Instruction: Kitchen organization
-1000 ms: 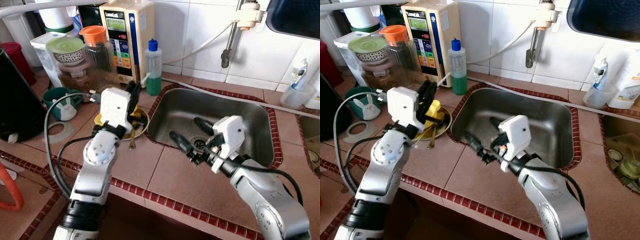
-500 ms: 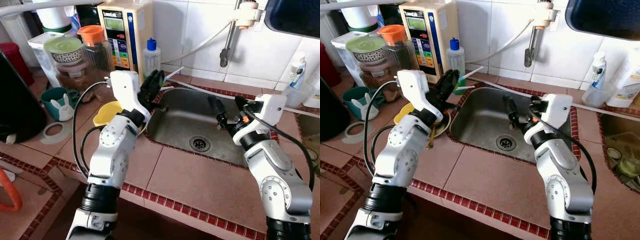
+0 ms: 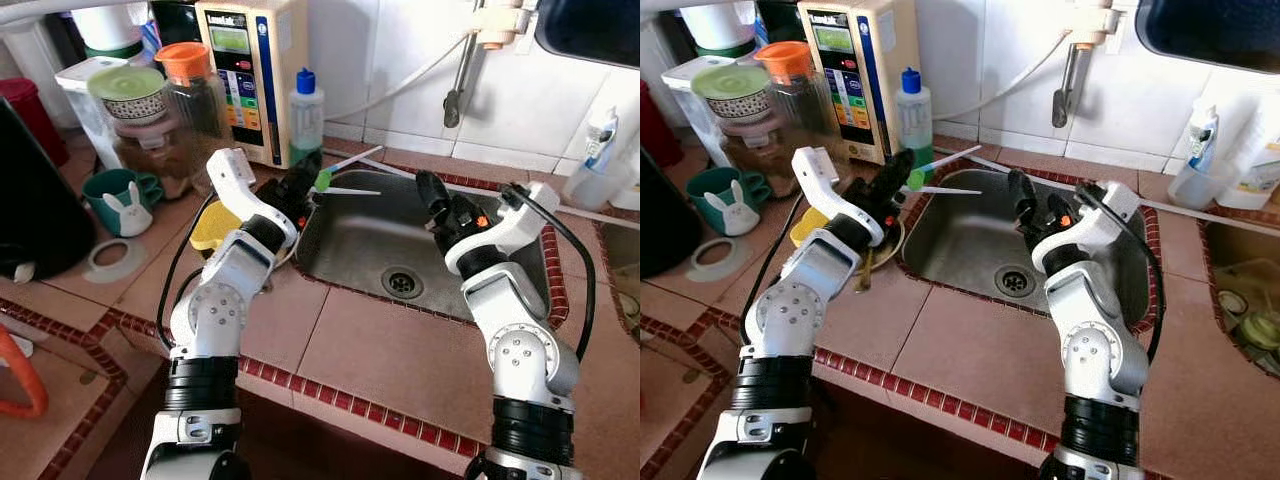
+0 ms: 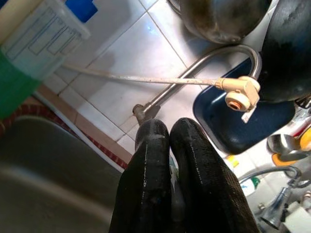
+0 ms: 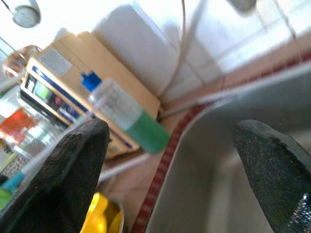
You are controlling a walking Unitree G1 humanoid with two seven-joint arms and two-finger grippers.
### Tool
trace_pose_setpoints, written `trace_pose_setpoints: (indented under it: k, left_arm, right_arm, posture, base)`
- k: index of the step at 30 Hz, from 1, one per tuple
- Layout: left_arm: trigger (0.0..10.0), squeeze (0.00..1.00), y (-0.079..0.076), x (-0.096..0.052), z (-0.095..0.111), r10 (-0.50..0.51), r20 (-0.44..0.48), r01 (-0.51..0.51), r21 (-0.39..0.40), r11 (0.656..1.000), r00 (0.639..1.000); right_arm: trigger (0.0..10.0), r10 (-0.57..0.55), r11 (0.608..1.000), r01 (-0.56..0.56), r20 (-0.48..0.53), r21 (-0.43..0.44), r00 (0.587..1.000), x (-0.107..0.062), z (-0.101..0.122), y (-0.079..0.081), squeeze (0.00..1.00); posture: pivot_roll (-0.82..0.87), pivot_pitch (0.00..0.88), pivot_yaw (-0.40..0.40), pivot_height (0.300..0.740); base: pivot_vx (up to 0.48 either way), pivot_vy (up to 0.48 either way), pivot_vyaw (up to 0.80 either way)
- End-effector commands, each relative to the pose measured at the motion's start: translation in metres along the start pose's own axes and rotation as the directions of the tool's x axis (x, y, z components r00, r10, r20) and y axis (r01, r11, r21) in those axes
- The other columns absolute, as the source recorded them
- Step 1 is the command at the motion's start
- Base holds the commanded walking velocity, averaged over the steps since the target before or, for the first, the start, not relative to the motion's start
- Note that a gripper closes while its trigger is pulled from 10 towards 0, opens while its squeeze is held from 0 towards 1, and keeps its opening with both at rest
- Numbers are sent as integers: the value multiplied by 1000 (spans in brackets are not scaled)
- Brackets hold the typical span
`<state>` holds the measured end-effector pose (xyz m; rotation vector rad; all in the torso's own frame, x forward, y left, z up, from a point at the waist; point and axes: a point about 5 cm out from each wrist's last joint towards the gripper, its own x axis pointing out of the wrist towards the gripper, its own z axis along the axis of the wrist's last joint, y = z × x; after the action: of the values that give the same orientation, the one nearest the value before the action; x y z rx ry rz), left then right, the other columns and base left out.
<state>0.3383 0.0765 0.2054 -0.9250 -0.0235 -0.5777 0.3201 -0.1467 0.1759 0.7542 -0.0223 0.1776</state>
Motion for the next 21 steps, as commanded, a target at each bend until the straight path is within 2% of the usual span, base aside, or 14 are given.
trace_pose_setpoints:
  k: [1, 5, 6, 11, 13, 16, 21]
  left_arm:
    - [10000, 0, -21, 14, -7, -57, -3, 57, -58, 997, 998]
    - [10000, 0, -22, 16, -6, -61, 10, 62, -86, 994, 998]
    - [10000, 0, -22, 18, -6, -50, 19, 51, -101, 994, 999]
    - [10000, 0, -21, 20, -10, -41, 22, 44, -149, 988, 999]
    - [10000, 0, -20, 20, -14, -32, 16, 34, -159, 987, 999]
    - [10000, 0, -19, 22, -17, -23, 16, 26, -179, 983, 1000]
    - [10000, 0, -20, 24, -21, -7, 23, 11, -205, 979, 1000]
  right_arm:
    - [10000, 18, 999, -18, -13, 42, 1000, 5, -1, 7, 0]
    - [10000, 16, 993, -12, -30, 114, 999, 5, -6, 9, 0]
    - [10000, 28, 986, -20, -46, 167, 999, 5, -10, 13, 0]
    - [10000, 63, 975, -46, -74, 216, 995, 5, -21, 24, 0]
    - [10000, 98, 959, -72, -81, 273, 992, 7, -25, 33, 0]
    - [10000, 132, 946, -99, -87, 310, 987, 10, -27, 42, 0]
    - [10000, 160, 936, -116, -107, 333, 981, 13, -32, 49, 0]
  posture:
    - [80, 0, 30, 740]
    - [79, 0, 28, 740]
    - [76, 0, 28, 740]
    - [68, 0, 31, 740]
    - [68, 0, 32, 740]
    - [68, 0, 31, 740]
    - [69, 0, 28, 740]
  base:
    - [0, 0, 0]
    - [0, 0, 0]
    - [0, 0, 0]
    - [0, 0, 0]
    - [0, 0, 0]
    - [0, 0, 0]
    - [0, 0, 0]
